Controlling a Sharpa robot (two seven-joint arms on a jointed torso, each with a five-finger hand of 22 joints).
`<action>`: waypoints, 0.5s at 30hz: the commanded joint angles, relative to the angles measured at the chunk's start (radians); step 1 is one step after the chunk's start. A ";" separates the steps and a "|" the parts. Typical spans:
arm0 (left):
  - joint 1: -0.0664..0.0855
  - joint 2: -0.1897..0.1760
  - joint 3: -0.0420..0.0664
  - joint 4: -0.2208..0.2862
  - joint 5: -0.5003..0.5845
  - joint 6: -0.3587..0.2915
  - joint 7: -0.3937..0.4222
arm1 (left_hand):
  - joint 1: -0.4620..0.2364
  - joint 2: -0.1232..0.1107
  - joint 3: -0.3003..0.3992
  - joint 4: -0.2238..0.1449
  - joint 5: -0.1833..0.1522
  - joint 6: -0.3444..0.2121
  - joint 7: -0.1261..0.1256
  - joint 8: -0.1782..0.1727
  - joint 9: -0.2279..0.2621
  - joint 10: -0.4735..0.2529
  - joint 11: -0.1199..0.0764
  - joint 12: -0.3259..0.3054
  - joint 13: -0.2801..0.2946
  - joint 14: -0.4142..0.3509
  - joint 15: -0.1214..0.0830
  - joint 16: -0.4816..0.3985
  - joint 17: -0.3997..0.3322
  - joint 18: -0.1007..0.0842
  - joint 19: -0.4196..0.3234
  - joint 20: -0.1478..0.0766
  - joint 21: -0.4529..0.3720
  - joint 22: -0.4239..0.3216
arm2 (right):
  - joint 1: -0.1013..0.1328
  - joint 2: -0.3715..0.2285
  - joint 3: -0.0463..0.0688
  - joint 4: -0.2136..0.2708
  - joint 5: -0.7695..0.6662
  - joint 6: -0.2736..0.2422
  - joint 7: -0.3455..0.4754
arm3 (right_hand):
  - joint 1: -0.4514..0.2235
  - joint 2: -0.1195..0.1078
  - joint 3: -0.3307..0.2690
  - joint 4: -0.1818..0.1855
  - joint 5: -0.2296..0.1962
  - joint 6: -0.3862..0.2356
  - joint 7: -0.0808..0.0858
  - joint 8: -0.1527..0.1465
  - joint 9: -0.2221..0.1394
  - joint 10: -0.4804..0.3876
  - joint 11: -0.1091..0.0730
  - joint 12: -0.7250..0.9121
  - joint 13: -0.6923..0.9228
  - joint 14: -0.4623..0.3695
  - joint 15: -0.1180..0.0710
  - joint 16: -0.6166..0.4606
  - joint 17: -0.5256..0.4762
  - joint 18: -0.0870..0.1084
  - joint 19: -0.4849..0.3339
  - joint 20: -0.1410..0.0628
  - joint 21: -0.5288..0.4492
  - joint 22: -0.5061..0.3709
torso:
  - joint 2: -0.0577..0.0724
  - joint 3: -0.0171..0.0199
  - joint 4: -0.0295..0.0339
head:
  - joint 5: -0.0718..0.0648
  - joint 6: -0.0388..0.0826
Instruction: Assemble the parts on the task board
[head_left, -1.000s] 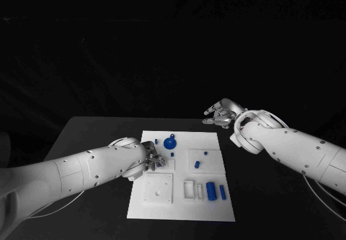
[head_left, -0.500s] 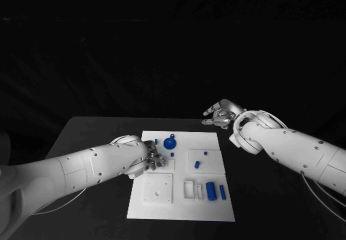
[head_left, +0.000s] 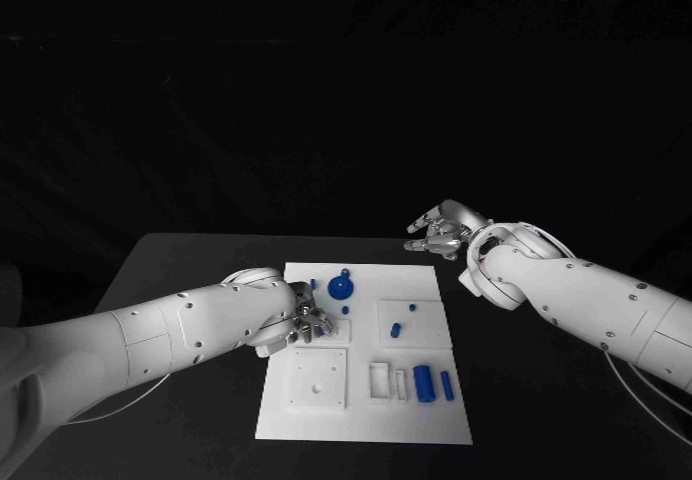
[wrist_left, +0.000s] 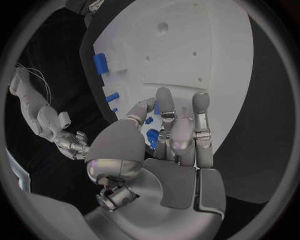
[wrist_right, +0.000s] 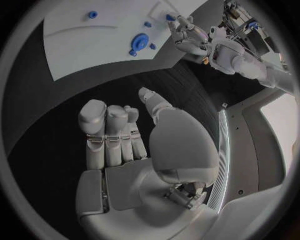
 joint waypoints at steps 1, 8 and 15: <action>0.005 0.005 0.001 0.004 0.038 0.075 -0.001 | 0.026 0.033 0.011 -0.014 0.003 0.186 -0.134 0.003 0.002 0.026 -0.029 0.005 -0.001 0.001 -0.004 0.003 0.001 0.009 0.004 0.002 -0.004 0.017 | -0.002 0.003 0.000 -0.002 -0.003 0.016 0.002 | -0.007 0.002 0.005 0.000 0.002 0.006 -0.001 -0.005 0.000 -0.008 0.001 -0.005 -0.001 -0.001 0.004 -0.007 0.001 0.006 0.035 0.002 -0.003 0.110 | 0.001 -0.0002 -0.0005 | 0.001 -0.001; 0.009 0.011 0.002 -0.009 0.057 0.097 -0.004 | 0.026 0.035 0.011 -0.018 0.003 0.186 -0.134 0.004 0.005 0.026 -0.030 0.006 -0.003 0.001 -0.004 0.005 0.003 0.008 0.003 0.001 -0.003 0.017 | -0.004 0.005 0.000 -0.004 -0.003 0.017 0.002 | -0.007 0.004 0.008 -0.002 0.000 0.005 -0.001 -0.005 0.000 -0.009 0.001 -0.004 -0.001 -0.001 0.004 -0.006 0.003 0.006 0.035 0.002 -0.004 0.110 | 0.001 -0.0005 -0.0009 | 0.000 -0.001; 0.012 0.020 0.003 -0.028 0.060 0.102 -0.006 | 0.025 0.035 0.011 -0.019 0.003 0.185 -0.134 0.004 0.007 0.026 -0.030 0.007 -0.003 0.001 -0.004 0.004 0.003 0.008 0.003 0.001 -0.003 0.017 | -0.005 0.006 0.000 -0.005 -0.003 0.018 0.002 | -0.007 0.004 0.008 -0.002 0.000 0.005 -0.001 -0.005 0.000 -0.009 0.001 -0.004 -0.001 -0.001 0.004 -0.006 0.003 0.006 0.035 0.002 -0.004 0.110 | 0.001 -0.0001 -0.0009 | 0.000 0.000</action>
